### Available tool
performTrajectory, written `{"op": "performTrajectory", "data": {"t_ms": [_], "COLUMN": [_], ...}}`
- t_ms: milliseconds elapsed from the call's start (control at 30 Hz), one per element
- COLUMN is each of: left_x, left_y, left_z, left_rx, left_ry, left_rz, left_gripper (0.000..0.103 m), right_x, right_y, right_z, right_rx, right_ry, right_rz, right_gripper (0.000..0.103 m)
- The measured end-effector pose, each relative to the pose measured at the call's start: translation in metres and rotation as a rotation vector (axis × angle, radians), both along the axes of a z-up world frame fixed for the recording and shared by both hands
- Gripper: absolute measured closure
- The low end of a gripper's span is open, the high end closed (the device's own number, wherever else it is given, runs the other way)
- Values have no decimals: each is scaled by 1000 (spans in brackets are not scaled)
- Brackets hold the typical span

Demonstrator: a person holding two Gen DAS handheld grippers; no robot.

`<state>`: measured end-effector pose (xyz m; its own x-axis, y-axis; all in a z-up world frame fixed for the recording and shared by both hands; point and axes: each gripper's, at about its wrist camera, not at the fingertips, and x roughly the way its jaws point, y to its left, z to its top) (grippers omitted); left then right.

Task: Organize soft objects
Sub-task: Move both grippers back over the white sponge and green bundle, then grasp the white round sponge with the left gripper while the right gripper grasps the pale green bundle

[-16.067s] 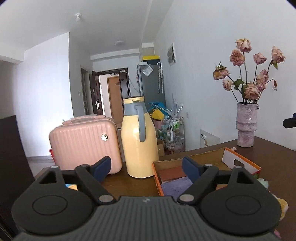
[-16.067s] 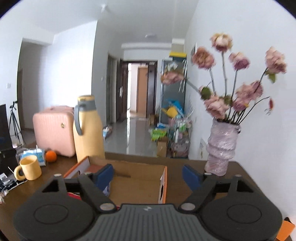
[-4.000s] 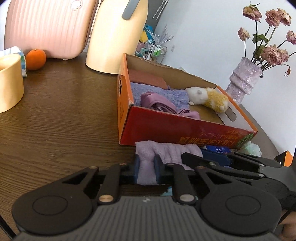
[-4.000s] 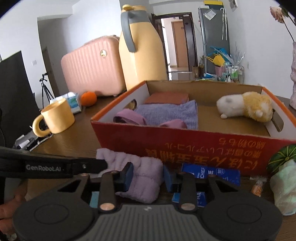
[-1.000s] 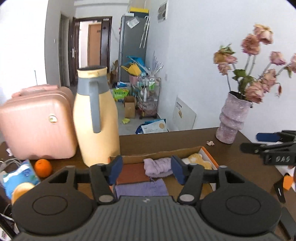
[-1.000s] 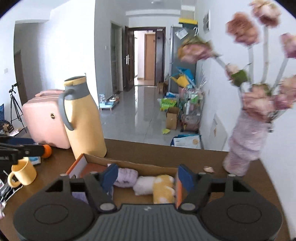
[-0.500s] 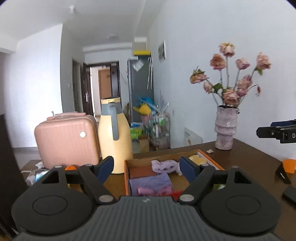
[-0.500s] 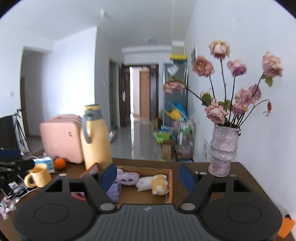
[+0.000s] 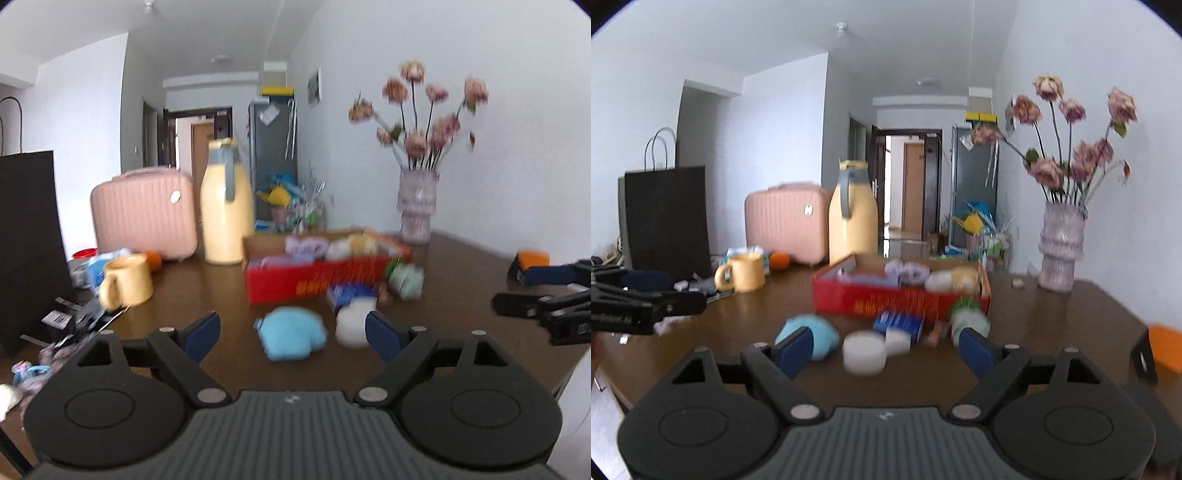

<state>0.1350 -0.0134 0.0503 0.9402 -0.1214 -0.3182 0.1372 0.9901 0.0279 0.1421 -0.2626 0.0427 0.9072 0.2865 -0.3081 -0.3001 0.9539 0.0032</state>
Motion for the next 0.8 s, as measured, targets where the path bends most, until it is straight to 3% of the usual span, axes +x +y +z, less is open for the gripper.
{"op": "performTrajectory", "data": {"t_ms": [133,333,800], "left_x": [-6,6,69], "left_y": [10,13,3], "left_z": [-13,-18,-40], "left_rx": [2,-34,-57], "left_ry": [44,51,149], "left_rz": [23,24,21], "left_gripper": [16,16,22], "right_x": [-15,-10,52], "right_y": [-1,1,-13], "right_z": [-19,-24,-41], "right_rx": [78,44,82], "right_ry": [68,81,145], "right_rz": [-30,-57,-125], "right_gripper": [16,16,18]}}
